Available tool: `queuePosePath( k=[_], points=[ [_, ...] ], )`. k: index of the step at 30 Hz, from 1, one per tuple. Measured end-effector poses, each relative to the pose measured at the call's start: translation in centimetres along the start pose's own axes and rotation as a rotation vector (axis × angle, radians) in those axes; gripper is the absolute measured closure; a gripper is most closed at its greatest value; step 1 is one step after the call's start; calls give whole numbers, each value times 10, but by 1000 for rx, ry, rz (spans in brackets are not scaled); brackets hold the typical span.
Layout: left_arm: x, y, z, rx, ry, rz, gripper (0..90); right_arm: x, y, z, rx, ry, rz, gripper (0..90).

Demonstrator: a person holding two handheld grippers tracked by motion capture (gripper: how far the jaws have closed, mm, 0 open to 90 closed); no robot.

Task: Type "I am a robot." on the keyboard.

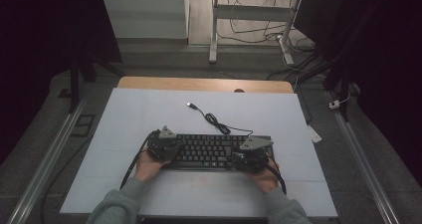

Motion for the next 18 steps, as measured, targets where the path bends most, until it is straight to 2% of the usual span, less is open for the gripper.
queuePosePath(
  k=[5, 9, 13, 18],
  points=[
    [6, 16, -6, 8, 18, 71, 890, 1, 1, 1, 0, -1, 12, 519],
    [5, 28, -13, 8, 43, 95, 865, 1, 2, 3, -10, -3, 12, 519],
    [3, 39, -18, 12, 51, 102, 711, 2, 2, 3, -7, -2, 13, 517],
    [-3, 50, -25, 51, 61, 91, 525, 1, 2, 4, -8, -2, 13, 514]
  ],
)
Point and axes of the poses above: each handheld gripper's, and its own axes: y roughly backward along the jaws, x roughly out of its top, z roughly to its right, the point moved 7 cm from there along -y, roughly forward along the jaws, and after that the axes turned 7 degrees about -y, right-handed, at the moved point
